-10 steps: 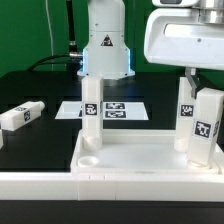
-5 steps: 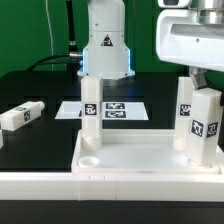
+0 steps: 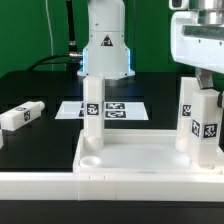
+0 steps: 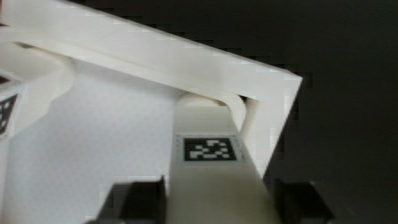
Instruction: Assemble desk
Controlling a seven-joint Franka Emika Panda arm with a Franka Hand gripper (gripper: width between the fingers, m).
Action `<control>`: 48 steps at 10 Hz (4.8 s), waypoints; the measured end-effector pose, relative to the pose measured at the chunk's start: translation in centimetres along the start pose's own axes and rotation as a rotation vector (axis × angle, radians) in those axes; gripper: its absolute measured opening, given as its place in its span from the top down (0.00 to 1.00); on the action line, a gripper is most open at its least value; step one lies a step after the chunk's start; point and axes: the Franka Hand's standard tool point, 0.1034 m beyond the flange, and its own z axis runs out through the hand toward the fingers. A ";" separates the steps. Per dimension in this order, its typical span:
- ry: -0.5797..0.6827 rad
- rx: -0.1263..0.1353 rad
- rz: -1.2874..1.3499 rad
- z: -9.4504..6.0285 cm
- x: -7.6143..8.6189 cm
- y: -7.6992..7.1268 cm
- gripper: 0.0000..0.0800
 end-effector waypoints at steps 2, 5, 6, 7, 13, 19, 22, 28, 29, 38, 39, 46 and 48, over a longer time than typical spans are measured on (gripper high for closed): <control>0.000 -0.001 0.012 0.1 0.0 0.0 0.57; 0.017 -0.035 -0.122 0.1 0.1 0.1 0.22; 0.029 -0.038 -0.224 0.0 0.1 -0.2 0.20; 0.029 -0.036 -0.304 0.0 0.2 -0.2 0.19; 0.038 -0.041 -0.786 0.1 0.4 -0.3 0.19; 0.046 -0.047 -1.300 0.1 1.3 -0.5 0.19; 0.050 -0.052 -1.338 0.1 1.3 -0.5 0.23; 0.051 -0.051 -1.298 0.1 1.4 -0.5 0.64; 0.025 -0.025 -1.180 0.1 1.7 -0.4 0.64; 0.013 0.019 -0.367 0.3 2.3 -0.2 0.64; 0.012 0.019 -0.320 0.3 2.4 -0.2 0.64; -0.044 0.049 0.297 0.4 2.2 0.4 0.64; -0.062 0.052 0.448 0.4 2.1 0.3 0.64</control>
Offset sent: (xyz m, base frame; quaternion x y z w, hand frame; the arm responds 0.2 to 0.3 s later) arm 0.0000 0.0000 0.0000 0.0000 0.0000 -0.0650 0.9979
